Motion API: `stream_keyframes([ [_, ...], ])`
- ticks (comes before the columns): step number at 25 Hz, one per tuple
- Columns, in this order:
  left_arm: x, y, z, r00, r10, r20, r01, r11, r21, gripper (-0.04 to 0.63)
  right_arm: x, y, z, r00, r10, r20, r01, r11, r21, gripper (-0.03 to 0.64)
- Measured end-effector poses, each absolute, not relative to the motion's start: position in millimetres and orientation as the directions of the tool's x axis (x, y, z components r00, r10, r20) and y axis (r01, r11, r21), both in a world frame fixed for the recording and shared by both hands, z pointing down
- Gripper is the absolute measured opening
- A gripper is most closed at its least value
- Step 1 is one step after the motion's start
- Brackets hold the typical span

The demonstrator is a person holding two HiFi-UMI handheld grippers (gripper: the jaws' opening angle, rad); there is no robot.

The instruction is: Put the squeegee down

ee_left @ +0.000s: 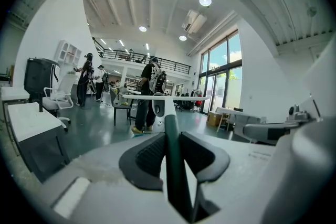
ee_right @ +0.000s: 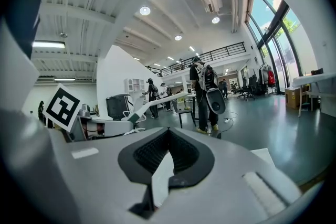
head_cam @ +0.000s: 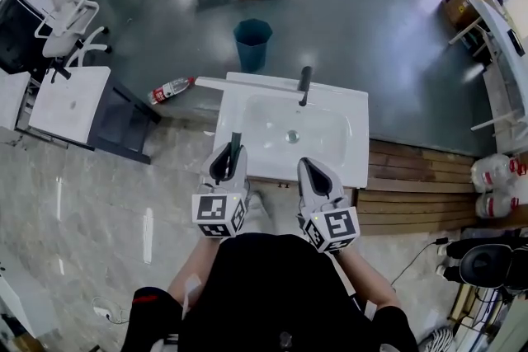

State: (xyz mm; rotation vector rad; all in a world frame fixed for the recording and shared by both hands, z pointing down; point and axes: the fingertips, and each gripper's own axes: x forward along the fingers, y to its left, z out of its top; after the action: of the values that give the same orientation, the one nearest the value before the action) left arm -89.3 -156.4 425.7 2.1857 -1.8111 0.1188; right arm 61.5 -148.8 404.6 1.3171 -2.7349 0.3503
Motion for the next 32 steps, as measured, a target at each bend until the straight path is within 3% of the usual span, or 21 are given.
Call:
stream_keyframes([
  [13,-137.5,-214.7,440.2,0.233,-0.935,0.266,-0.964,-0.187,0.187,0.106,3.9,-202.7,404.8,-0.612,-0.772,0.171,-0.791,0.593,-0.150,0.002],
  [32,-169.1,-254.9,506.4,0.199,-0.900,0.389,-0.966,-0.114,0.230,0.106,-14.2,-239.3,435.7,-0.619,-0.735,0.276,-0.785,0.595,-0.176,0.002],
])
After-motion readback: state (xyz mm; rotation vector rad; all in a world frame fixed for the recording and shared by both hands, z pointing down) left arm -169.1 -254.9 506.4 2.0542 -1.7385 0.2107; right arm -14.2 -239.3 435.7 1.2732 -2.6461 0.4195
